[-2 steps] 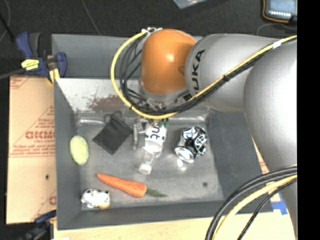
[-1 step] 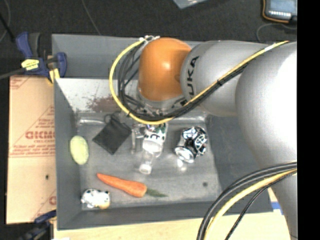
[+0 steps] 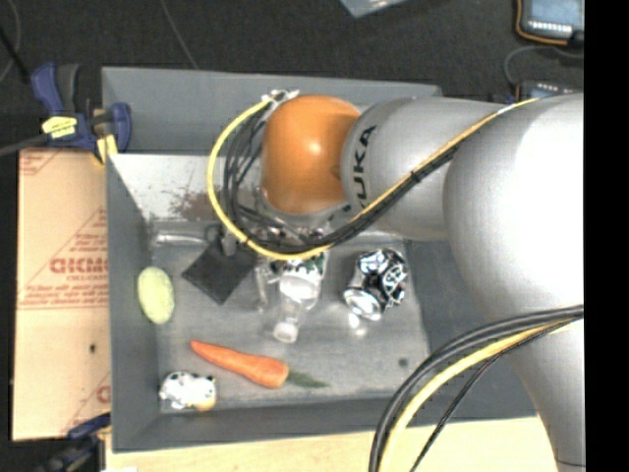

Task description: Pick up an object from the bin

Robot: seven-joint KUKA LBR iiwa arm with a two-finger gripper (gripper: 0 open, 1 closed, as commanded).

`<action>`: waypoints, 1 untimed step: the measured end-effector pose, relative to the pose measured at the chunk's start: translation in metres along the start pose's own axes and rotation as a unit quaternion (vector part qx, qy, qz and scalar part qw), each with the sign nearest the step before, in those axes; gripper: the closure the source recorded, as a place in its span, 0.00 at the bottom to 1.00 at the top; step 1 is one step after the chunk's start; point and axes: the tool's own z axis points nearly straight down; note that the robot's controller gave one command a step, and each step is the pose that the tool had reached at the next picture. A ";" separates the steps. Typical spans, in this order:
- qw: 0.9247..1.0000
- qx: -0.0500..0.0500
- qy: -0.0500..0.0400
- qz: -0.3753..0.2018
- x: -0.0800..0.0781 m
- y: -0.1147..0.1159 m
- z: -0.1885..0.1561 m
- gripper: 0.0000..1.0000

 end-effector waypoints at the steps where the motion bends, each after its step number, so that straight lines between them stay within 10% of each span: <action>1: 1.000 -0.002 -0.001 0.004 0.002 -0.003 0.017 1.00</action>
Offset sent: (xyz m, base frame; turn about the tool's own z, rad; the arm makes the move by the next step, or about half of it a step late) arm 0.0000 0.0000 0.0000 0.0000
